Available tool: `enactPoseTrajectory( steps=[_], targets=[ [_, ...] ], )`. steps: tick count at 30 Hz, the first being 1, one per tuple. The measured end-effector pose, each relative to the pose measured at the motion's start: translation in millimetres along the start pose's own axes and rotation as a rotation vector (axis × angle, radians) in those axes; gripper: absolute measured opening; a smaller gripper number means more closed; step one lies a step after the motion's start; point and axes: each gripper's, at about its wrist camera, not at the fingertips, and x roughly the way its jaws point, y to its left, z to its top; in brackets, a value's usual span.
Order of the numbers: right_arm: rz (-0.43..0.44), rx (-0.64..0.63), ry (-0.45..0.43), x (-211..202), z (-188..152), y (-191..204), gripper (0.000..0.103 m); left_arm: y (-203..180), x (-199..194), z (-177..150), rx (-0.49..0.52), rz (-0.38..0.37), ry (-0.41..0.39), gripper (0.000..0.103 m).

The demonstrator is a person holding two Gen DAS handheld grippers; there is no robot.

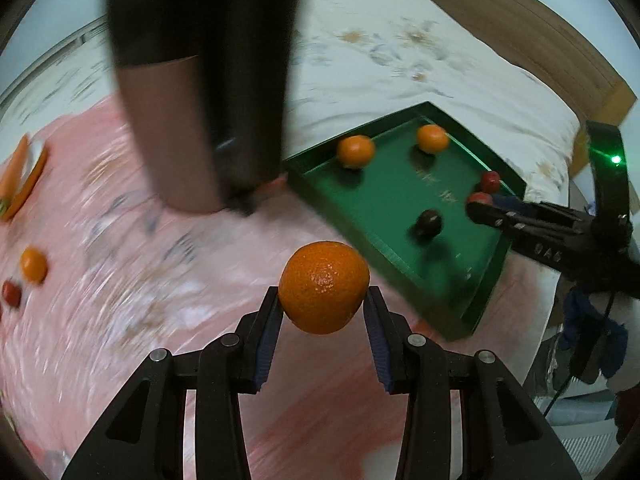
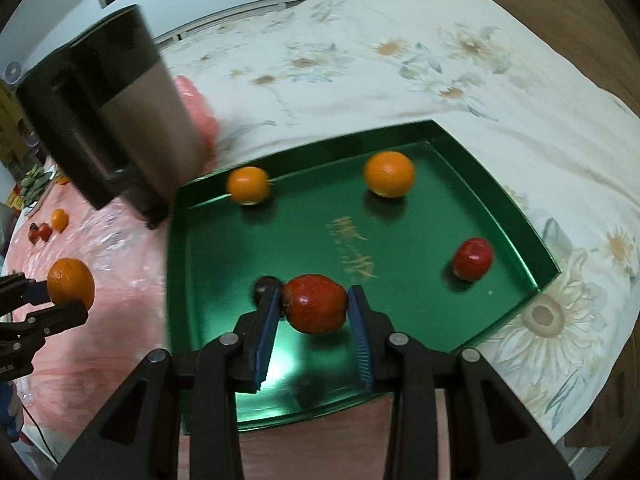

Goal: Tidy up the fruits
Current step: 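Carry the orange and apple to the green tray and open both grippers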

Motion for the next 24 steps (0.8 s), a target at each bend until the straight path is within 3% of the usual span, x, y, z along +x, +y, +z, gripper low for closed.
enactPoseTrajectory(
  steps=[11, 24],
  targets=[
    [-0.028, 0.017, 0.014, 21.6, 4.3, -39.7, 0.059, -50.3, 57.7, 57.2, 0.078, 0.022, -0.019, 0.036],
    [-0.020, 0.014, 0.018, 30.5, -0.7, -51.1, 0.060, -68.6, 99.1, 66.5, 0.098, 0.056, 0.020, 0.036]
  ],
)
